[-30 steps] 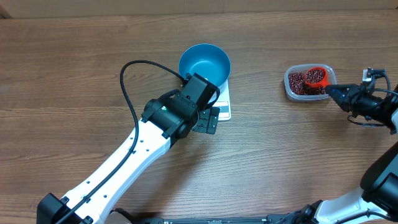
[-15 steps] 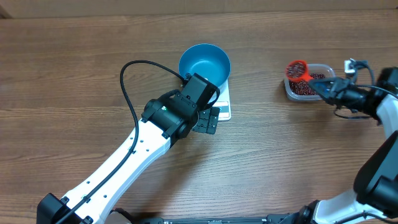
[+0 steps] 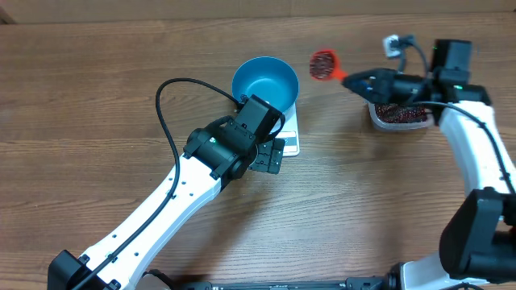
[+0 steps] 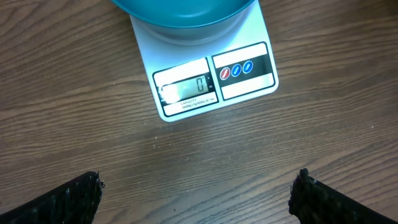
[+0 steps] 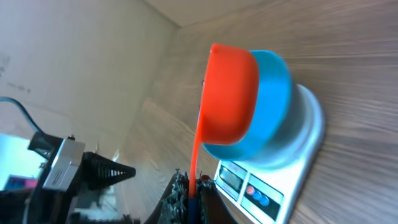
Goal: Scoop item into bowl and weigh 150g on scale
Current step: 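Lift the filled red scoop and carry it over the teal bowl, then tip the scoop with the right gripper to pour beans into the bowl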
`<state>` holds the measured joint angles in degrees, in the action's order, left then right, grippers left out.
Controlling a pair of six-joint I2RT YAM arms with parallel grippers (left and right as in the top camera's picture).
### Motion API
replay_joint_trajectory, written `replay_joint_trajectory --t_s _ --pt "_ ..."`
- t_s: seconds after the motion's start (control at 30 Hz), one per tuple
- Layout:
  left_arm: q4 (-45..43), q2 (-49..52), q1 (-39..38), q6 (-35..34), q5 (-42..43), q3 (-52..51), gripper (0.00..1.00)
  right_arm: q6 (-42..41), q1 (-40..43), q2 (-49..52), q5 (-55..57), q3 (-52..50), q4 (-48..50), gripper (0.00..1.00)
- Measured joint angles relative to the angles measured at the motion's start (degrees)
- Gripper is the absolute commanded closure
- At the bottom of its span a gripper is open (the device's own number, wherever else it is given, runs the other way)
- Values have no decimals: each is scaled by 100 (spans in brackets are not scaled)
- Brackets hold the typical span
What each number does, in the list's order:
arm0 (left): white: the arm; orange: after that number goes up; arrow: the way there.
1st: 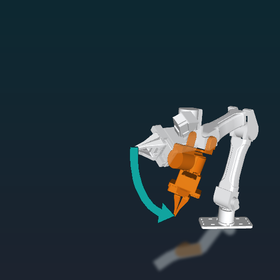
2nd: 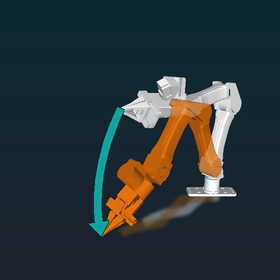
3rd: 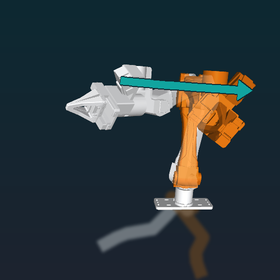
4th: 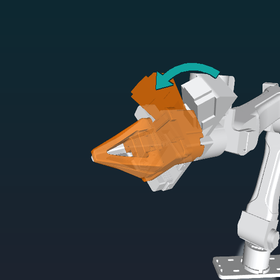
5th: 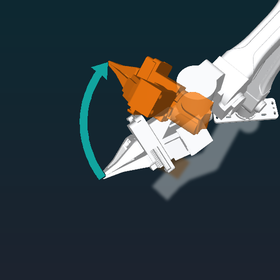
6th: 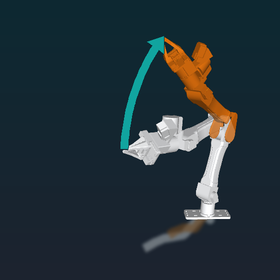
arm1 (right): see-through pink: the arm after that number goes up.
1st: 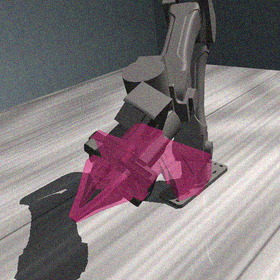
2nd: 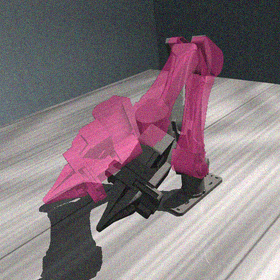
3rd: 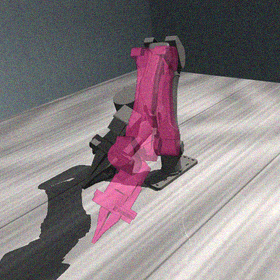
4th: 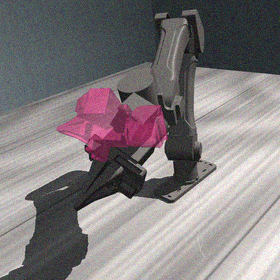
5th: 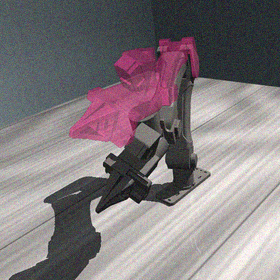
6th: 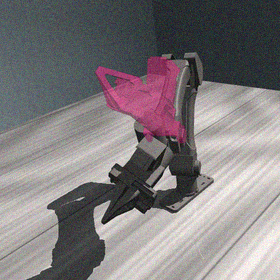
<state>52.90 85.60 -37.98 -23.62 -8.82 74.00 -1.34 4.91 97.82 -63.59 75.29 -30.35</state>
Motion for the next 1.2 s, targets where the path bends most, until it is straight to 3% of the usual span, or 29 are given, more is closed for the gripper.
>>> replay_joint_trajectory --t_s 0.37,0.7,1.2 --pt "0 0 0 0 0 0 1 -424 -1255 0 1526 0 682 97" --pt "0 0 0 0 0 0 0 -389 -1690 0 2673 0 715 97" --pt "-2 0 0 0 2 -2 0 588 -2437 0 4120 0 378 96"
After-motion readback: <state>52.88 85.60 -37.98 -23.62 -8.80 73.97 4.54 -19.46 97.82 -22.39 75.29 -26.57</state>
